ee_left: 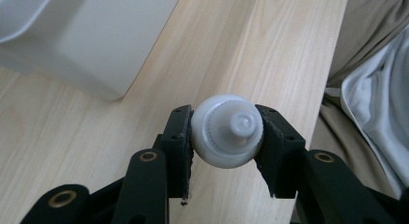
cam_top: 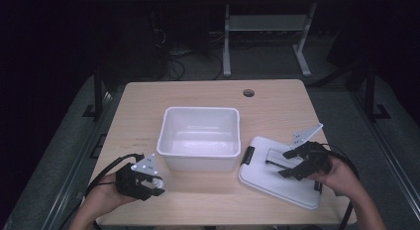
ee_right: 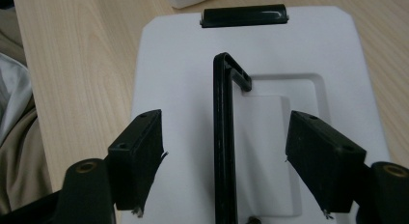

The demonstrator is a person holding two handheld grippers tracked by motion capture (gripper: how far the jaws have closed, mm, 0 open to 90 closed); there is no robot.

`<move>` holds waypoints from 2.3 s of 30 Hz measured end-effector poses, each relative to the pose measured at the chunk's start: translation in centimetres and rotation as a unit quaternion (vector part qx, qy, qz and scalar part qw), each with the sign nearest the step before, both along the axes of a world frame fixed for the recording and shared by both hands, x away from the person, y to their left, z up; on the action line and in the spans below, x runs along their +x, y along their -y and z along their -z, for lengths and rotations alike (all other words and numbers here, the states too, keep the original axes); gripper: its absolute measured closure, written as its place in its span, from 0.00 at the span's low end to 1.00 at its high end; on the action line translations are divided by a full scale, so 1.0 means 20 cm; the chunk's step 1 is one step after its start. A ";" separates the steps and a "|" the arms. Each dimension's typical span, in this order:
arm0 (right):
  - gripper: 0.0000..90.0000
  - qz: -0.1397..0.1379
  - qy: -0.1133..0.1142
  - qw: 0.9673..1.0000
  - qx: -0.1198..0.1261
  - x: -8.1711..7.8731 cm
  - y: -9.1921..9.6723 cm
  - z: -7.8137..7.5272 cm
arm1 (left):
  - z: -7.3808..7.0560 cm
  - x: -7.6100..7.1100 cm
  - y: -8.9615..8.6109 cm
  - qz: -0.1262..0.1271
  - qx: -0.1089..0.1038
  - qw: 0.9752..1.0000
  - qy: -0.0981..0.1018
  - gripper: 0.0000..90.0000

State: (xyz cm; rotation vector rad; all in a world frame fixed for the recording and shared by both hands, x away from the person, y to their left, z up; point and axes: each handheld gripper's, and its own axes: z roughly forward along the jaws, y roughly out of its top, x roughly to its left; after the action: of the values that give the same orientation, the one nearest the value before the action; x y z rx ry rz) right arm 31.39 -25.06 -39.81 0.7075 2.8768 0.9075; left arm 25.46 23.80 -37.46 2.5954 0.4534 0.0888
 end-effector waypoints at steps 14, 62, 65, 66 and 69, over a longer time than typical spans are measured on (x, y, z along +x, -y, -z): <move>0.31 -0.004 0.004 1.000 -0.002 0.01 -0.02 -0.01 | -0.17 -0.01 -0.06 0.002 0.000 1.000 0.015 0.67; 0.30 0.007 0.009 1.000 0.005 0.00 0.02 -0.06 | -0.56 0.24 -0.02 -0.009 0.004 0.999 0.041 0.67; 0.30 0.010 0.008 1.000 0.006 -0.01 0.03 -0.06 | -0.56 0.26 -0.01 -0.010 0.004 0.999 0.043 0.67; 0.30 0.009 0.008 1.000 0.004 -0.01 0.03 -0.06 | -0.56 0.26 0.00 -0.010 0.004 0.999 0.044 0.67; 0.30 0.012 0.009 1.000 0.003 -0.01 0.04 -0.07 | -0.55 0.28 0.02 -0.007 0.005 0.999 0.043 0.67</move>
State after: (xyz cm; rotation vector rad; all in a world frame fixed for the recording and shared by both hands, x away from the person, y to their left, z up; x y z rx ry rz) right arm 31.20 -25.94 -38.46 0.7291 2.8446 0.9143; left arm 31.10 23.41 -26.52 2.5869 0.4406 0.2066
